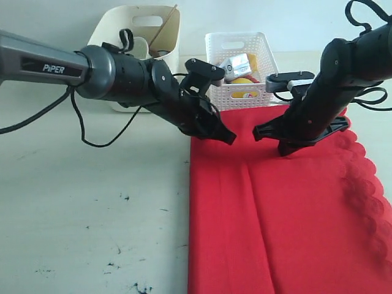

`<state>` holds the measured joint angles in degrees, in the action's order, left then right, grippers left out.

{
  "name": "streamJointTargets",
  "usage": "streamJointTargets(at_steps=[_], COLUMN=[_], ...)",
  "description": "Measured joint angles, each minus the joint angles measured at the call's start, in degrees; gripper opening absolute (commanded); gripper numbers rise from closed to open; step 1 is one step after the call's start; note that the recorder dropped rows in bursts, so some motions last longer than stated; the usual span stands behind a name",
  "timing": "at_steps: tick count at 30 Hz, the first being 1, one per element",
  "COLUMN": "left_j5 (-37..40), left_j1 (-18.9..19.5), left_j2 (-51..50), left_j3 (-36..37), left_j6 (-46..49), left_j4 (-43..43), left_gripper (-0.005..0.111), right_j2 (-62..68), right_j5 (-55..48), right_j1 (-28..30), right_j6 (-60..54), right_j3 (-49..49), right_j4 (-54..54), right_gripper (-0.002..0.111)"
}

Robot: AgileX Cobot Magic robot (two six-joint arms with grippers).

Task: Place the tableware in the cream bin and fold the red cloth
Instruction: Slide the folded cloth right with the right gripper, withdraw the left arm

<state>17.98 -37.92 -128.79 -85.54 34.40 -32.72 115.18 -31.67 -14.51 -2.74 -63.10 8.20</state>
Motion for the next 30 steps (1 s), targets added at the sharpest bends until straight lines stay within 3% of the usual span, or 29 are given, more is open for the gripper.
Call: streamJointTargets(at_steps=[8, 18, 30], left_j5=[3.45, 4.36, 9.18], left_j1=[0.0, 0.1, 0.2], left_j2=[10.39, 30.37, 55.28], left_j3=[4.11, 15.99, 24.83], left_j6=[-0.13, -5.02, -9.91], left_j4=[1.4, 6.68, 7.04], left_gripper=[0.0, 0.0, 0.0], right_j2=[-2.14, -2.32, -2.32], right_j5=[-3.59, -5.08, -4.86], right_j1=[0.0, 0.39, 9.6], right_j6=[6.44, 12.08, 13.13], right_j3=[1.43, 1.55, 1.63], right_j4=[-8.87, -16.88, -19.39], right_gripper=[0.0, 0.0, 0.0])
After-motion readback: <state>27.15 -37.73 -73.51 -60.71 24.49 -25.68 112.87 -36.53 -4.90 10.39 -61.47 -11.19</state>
